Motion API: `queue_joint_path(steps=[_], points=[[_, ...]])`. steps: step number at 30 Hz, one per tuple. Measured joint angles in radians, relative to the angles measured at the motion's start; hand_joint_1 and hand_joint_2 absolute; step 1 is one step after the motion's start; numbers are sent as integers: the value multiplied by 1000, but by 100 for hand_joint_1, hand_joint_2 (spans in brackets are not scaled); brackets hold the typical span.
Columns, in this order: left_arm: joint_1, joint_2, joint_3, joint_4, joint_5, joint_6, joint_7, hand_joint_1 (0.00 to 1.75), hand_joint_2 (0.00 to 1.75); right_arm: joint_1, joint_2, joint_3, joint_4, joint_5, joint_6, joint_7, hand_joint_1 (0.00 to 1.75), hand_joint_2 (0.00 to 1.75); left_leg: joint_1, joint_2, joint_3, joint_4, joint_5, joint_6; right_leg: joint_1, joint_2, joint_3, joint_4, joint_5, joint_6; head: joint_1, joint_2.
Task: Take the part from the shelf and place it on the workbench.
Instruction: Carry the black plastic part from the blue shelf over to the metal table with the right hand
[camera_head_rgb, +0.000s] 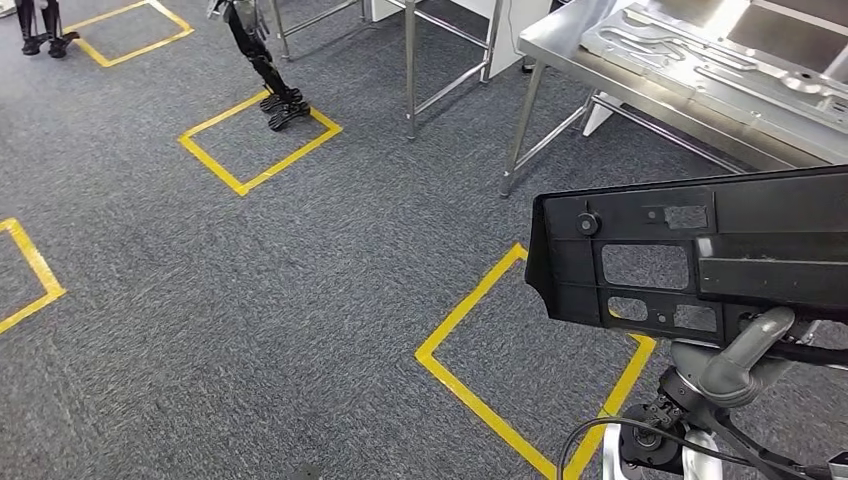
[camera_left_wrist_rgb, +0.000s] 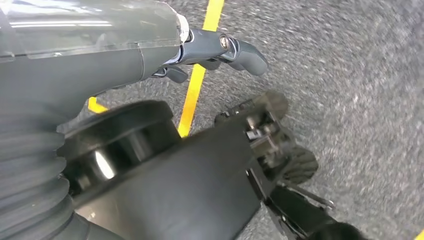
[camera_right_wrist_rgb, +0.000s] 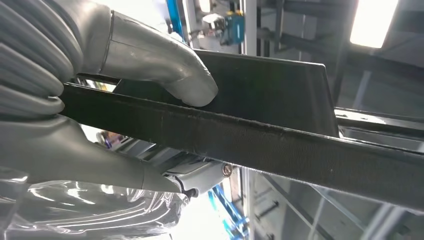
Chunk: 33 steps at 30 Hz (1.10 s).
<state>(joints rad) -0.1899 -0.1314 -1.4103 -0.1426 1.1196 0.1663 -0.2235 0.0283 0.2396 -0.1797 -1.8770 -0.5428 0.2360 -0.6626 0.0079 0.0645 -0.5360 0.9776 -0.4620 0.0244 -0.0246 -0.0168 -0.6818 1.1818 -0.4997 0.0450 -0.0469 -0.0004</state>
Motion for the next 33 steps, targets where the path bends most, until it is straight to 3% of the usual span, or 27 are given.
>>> queue_joint_path(steps=[2, 3, 4, 6, 8, 10, 11, 12, 13, 14, 15, 17, 19, 21, 23, 25, 27, 28, 29, 31, 33], points=[[-2, -1, 0, 0, 0, 0, 0, 0, 175, -1, 0, 0, 0, 0, 0, 0, 175, 175, -4, 21, 4, 6, -9, -10, 4, -40, 75, -135, 46, -7, 0, 0], [-3, 0, 0, 0, 0, 0, 0, 0, 175, -1, 1, 0, 0, 0, 0, 0, 175, 175, -6, 29, 6, 9, -12, -16, 7, -51, 93, -168, 53, -13, 0, 0], [-3, 0, 0, 0, 0, 0, 0, 0, 175, -1, 1, 0, 0, 0, 0, 0, 175, 175, -8, 38, 8, 10, -15, -22, 11, -51, 96, -176, 52, -20, 0, 0], [-5, -1, 0, 0, 0, 0, 0, 0, 175, 0, 1, -1, -1, 0, 0, 0, 175, 175, -6, 51, 13, 11, -19, -33, 10, -27, 94, -179, 56, -32, 0, 0], [-7, -1, 0, 0, 0, 0, 0, 0, 175, -1, 2, -2, -3, 0, 0, 0, 175, 175, -2, 19, 0, 53, -52, -43, 5, -5, 96, -184, 61, -46, 0, 0], [-5, -1, 0, 0, 0, 0, 0, 0, 175, -2, 3, -2, -4, 0, 0, 0, 175, 175, 2, -35, -54, 177, -120, -48, 3, 18, 95, -187, 65, -56, 0, 0], [-3, -1, 0, 0, 0, 0, 0, 0, 175, -2, 3, -2, -4, 0, 0, 0, 175, 175, 3, -49, -88, 249, -150, -50, 5, 31, 93, -186, 65, -58, 0, 0], [0, -1, 0, 0, 0, 0, 0, 0, 175, -1, 3, -2, -3, 0, 0, 0, 175, 175, 3, -55, -114, 301, -164, -50, 6, 45, 92, -185, 66, -59, 0, 0], [1, -1, 0, 0, 0, 0, 0, 0, 175, -1, 3, -2, -3, 0, 0, 0, 175, 175, 3, -57, -124, 315, -157, -50, 7, 60, 91, -184, 66, -60, 0, 0], [2, -1, 0, 0, 0, 0, 0, 0, 175, 0, 3, -2, -3, 0, 0, 0, 175, 175, 3, -59, -115, 288, -131, -47, 8, 75, 91, -182, 66, -59, 0, 0], [2, -1, 0, 0, 0, 0, 0, 0, 175, 0, 3, -2, -3, 0, 0, 0, 175, 175, 3, -68, -88, 225, -91, -44, 9, 89, 92, -180, 66, -58, 0, 0], [1, 0, 0, 0, 0, 0, 0, 0, 175, 0, 3, -2, -3, 0, 0, 0, 175, 175, 4, -107, -28, 87, -32, -34, 9, 115, 89, -175, 66, -52, 0, 0], [0, 1, 0, 0, 0, 0, 0, 0, 175, 0, 3, -2, -3, 0, 0, 0, 175, 175, 2, -129, -4, 30, -20, -26, 6, 136, 82, -172, 69, -39, 0, 0], [-2, 0, 0, 0, 0, 0, 0, 0, 175, 2, 3, -2, -4, 0, 0, 0, 175, 175, 1, -111, -3, 24, -14, -16, 3, 151, 75, -173, 74, -24, 0, 0], [-5, -2, 0, 0, 0, 1, 0, 0, 175, 2, 3, -3, -5, 0, 0, 0, 175, 175, 4, -88, -1, 13, -4, -1, 5, 114, 59, -147, 56, -15, 0, 0], [-4, -2, 0, 0, 0, 2, 0, 0, 175, 0, 4, -4, -5, 0, 0, 0, 175, 175, 4, -63, -2, 7, 0, 7, 7, 50, 8, -44, -4, -9, 0, 0], [0, -1, 0, 0, 0, 2, 0, 0, 175, 0, 4, -4, -4, 0, 0, 0, 175, 175, 2, -38, -5, 8, 0, 8, 4, 27, -55, 87, -58, -2, 0, 0], [2, -1, 0, 0, 0, 2, 0, 0, 175, 1, 4, -4, -4, 0, 0, 0, 175, 175, 1, -26, -6, 8, 0, 7, 2, 23, -68, 116, -62, 0, 0, 0], [2, -1, 0, 0, 0, 2, 0, 0, 175, 1, 4, -5, -3, 0, 0, 0, 175, 175, 1, -16, -6, 9, -1, 6, 1, 20, -59, 103, -46, 2, 0, 0], [1, -1, 0, 0, 0, 2, 0, 0, 175, 1, 4, -5, -3, 0, 0, 0, 175, 175, 1, 0, -4, 11, -5, 0, 0, 4, 19, -35, 17, 0, 0, 0], [-1, -2, 0, 0, 0, 2, 0, 0, 175, 1, 4, -5, -4, 0, 0, 0, 175, 175, -3, 9, -1, 14, -9, -9, 5, -12, 86, -156, 55, -10, 0, 0]])
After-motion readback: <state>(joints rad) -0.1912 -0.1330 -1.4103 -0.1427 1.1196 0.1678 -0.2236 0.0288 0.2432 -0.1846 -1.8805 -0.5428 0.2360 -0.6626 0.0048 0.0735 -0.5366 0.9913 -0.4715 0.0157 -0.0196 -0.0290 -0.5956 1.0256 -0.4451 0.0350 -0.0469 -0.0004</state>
